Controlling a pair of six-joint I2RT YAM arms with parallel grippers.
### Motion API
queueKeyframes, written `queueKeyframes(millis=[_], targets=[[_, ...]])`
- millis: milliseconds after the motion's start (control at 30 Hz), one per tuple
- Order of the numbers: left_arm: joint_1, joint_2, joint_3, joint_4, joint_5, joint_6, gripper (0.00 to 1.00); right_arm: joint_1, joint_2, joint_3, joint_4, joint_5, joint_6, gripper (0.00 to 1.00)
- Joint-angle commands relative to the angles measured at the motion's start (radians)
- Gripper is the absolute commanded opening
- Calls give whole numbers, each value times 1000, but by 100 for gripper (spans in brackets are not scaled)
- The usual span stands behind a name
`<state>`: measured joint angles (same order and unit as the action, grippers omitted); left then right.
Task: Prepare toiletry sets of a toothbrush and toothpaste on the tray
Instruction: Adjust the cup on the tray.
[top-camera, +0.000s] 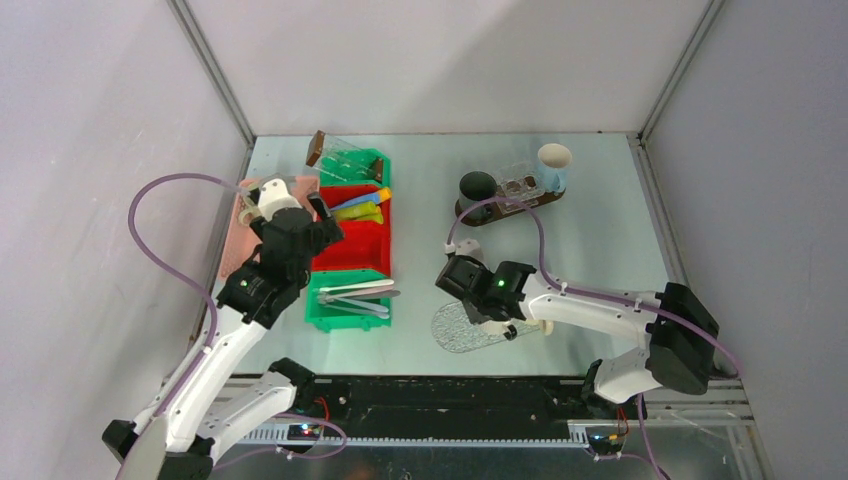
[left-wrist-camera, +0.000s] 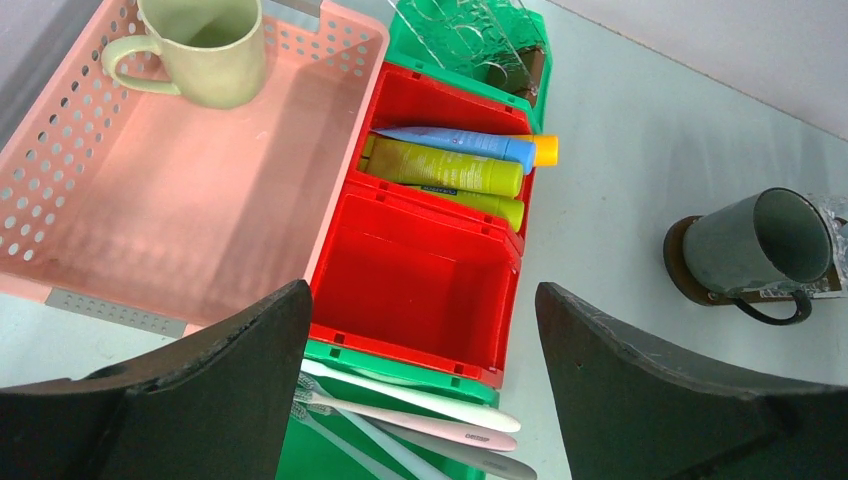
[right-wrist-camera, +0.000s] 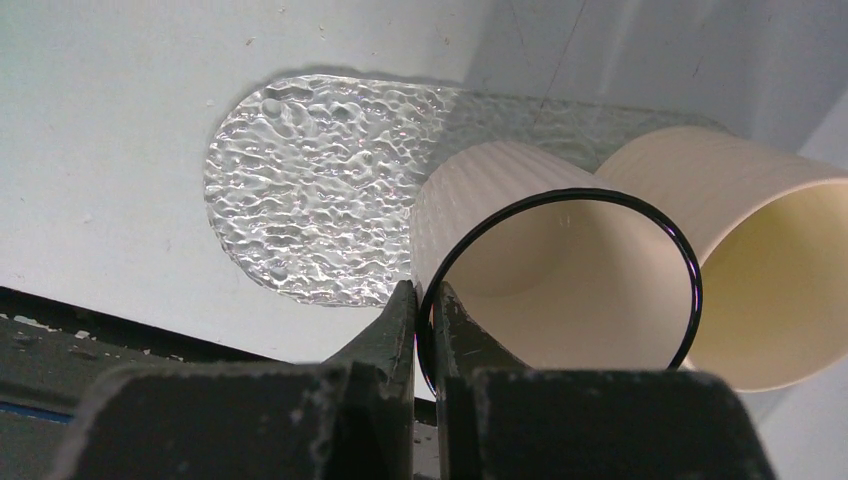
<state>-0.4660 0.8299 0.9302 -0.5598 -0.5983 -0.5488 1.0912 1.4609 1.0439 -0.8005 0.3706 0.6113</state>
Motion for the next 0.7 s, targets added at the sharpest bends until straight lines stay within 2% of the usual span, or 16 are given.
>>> queueKeyframes(millis=[0,667], targets=[[10,-9,2,31,-9,15,88,7,-39,23,-10,98,37,0],[19,-9,7,28,-33,37,88,15,27,4,35,100,43,0]])
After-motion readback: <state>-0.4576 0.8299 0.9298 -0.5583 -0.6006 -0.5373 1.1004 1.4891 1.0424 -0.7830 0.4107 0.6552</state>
